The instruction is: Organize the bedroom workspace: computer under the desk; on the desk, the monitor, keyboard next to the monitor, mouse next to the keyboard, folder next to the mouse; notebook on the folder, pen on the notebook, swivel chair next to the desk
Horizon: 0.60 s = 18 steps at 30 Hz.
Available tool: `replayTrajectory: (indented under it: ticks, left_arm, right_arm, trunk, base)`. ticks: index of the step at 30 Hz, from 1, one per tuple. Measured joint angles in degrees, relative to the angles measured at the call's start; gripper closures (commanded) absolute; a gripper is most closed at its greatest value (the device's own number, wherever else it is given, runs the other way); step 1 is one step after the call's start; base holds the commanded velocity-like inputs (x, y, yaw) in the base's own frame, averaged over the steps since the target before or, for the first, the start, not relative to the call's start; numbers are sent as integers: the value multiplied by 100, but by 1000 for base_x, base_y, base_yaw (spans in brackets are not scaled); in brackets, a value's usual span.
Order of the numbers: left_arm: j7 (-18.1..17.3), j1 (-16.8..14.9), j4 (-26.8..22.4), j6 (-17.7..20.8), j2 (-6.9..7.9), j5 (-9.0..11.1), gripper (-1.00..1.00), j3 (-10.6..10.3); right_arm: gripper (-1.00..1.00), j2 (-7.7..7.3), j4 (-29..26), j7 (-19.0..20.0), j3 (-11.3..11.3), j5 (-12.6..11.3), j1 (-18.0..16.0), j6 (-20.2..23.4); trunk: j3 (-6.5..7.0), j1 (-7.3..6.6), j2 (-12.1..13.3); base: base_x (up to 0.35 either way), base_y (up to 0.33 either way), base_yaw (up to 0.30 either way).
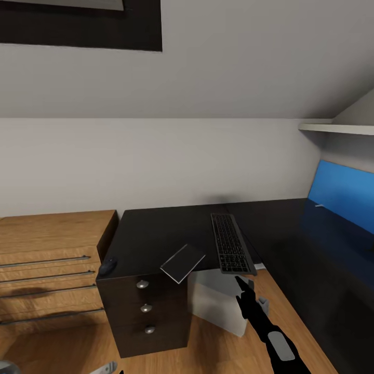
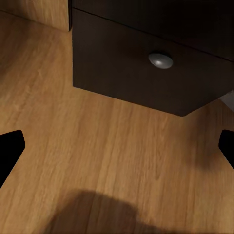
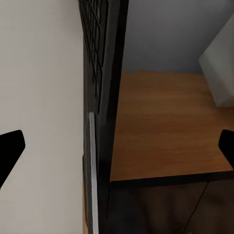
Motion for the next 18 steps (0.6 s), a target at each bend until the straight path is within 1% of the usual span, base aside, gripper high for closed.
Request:
replayTrajectory:
  ticks: [7, 13, 18]
  left_arm:
    - [-3, 2, 2, 3, 1, -1, -100, -46]
    - [0, 0, 7, 0, 6, 0, -100, -49]
    - [-2, 1, 8, 0, 5, 0, -100, -50]
  right_arm:
    - [-100, 0, -17, 11, 0, 0, 5, 7]
    - [-100, 0, -24, 225, 0, 5, 1, 10]
    - [-100, 0, -28, 251, -1, 6, 0, 10]
  trunk:
    - [0, -1, 0]
    - [0, 0, 0]
    - [0, 0, 0]
  base:
    - [147, 0, 0]
    - [26, 0, 0]
    - [10, 0, 0]
